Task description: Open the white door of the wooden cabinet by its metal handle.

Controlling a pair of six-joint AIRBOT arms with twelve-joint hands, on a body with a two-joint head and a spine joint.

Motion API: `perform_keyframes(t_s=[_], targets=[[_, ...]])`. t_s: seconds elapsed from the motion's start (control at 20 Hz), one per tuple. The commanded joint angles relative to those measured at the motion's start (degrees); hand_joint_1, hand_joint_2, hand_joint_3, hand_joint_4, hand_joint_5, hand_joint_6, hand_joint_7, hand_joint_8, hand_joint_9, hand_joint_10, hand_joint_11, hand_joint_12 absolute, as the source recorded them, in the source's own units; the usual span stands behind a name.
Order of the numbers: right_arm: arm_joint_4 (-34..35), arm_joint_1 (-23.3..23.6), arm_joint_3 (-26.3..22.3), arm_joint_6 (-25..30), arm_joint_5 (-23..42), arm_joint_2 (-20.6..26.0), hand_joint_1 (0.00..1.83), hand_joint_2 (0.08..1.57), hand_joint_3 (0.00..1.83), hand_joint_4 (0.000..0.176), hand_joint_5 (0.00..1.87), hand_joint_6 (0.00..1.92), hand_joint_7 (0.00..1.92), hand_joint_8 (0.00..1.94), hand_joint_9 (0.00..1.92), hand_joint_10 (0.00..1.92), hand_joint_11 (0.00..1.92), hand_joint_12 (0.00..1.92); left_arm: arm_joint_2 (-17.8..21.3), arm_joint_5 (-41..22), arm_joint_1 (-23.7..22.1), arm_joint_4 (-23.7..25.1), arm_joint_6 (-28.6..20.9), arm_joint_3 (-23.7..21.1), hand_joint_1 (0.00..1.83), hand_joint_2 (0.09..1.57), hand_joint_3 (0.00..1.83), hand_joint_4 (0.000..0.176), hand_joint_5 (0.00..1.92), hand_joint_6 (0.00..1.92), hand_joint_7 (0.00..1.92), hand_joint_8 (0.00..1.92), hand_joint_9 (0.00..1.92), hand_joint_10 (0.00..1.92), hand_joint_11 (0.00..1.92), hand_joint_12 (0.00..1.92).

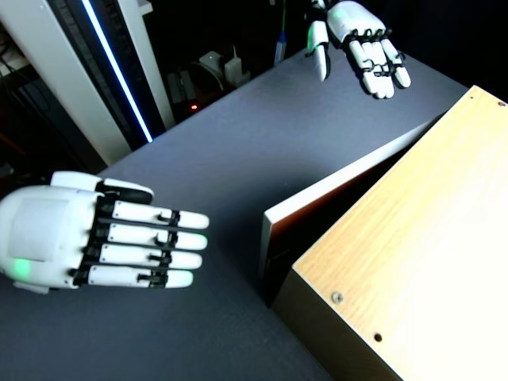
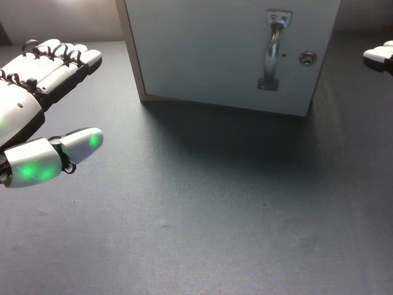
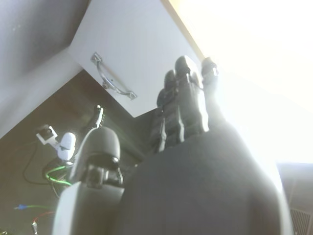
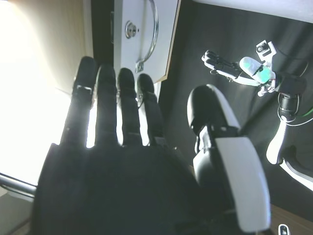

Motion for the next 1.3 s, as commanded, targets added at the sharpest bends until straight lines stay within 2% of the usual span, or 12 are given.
perform_keyframes(t_s=[0.0, 0.25, 0.45, 0.65, 0.9, 1.0, 1.25], targets=[[1.9, 0.7, 0.4, 0.1, 6.6, -0.1, 0.19, 1.41, 0.01, 0.0, 0.11, 0.0, 0.1, 0.0, 0.07, 0.0, 0.06, 0.13, 0.1, -7.4, -0.5, -0.6, -0.1, 0.3, 0.0, 1.32, 0.02, 0.0, 0.02, 0.01, 0.0, 0.0, 0.0, 0.0, 0.0, 0.0], [1.9, 1.1, 1.0, 0.1, 5.9, -0.9, 0.17, 1.41, 0.0, 0.0, 0.11, 0.0, 0.09, 0.0, 0.07, 0.0, 0.08, 0.11, -0.3, -7.4, -0.5, -0.5, -0.4, 0.6, 0.0, 1.31, 0.01, 0.0, 0.02, 0.0, 0.0, 0.0, 0.0, 0.0, 0.0, 0.0], [1.4, 4.3, 3.5, 0.1, 2.3, -2.5, 0.16, 1.44, 0.01, 0.0, 0.0, 0.0, 0.0, 0.0, 0.0, 0.0, 0.0, 0.01, -0.3, -7.4, -0.5, -0.5, -0.5, 0.6, 0.0, 1.33, 0.02, 0.0, 0.03, 0.0, 0.0, 0.0, 0.0, 0.0, 0.0, 0.0], [0.0, 8.2, 6.6, -0.2, -3.4, -4.4, 0.0, 1.43, 0.0, 0.0, 0.0, 0.0, 0.0, 0.0, 0.0, 0.0, 0.0, 0.0, -0.3, -7.5, -0.5, -0.4, -0.9, 0.7, 0.0, 1.35, 0.02, 0.0, 0.02, 0.0, 0.0, 0.0, 0.0, 0.0, 0.0, 0.0], [-0.3, 11.0, 9.5, -0.2, -8.3, -6.1, 0.0, 1.37, 0.0, 0.0, 0.0, 0.0, 0.0, 0.0, 0.0, 0.0, 0.0, 0.0, -0.6, -7.6, -0.5, -0.4, -1.3, 0.9, 0.0, 1.35, 0.01, 0.0, 0.02, 0.0, 0.0, 0.0, 0.0, 0.0, 0.0, 0.0], [-1.3, 12.8, 10.5, -0.2, -10.2, -6.8, 0.03, 1.39, 0.0, 0.0, 0.0, 0.0, 0.0, 0.0, 0.0, 0.0, 0.0, 0.0, -0.7, -7.6, -0.5, -0.4, -1.6, 1.0, 0.0, 1.36, 0.01, 0.0, 0.03, 0.0, 0.0, 0.0, 0.0, 0.0, 0.0, 0.0], [-3.2, 15.2, 11.0, -0.2, -11.1, -7.5, 0.03, 1.39, 0.0, 0.0, 0.0, 0.0, 0.0, 0.0, 0.0, 0.0, 0.0, 0.0, -1.0, -7.7, -0.5, -0.4, -2.4, 1.3, 0.0, 1.34, 0.0, 0.0, 0.03, 0.0, 0.0, 0.0, 0.0, 0.0, 0.02, 0.01]])
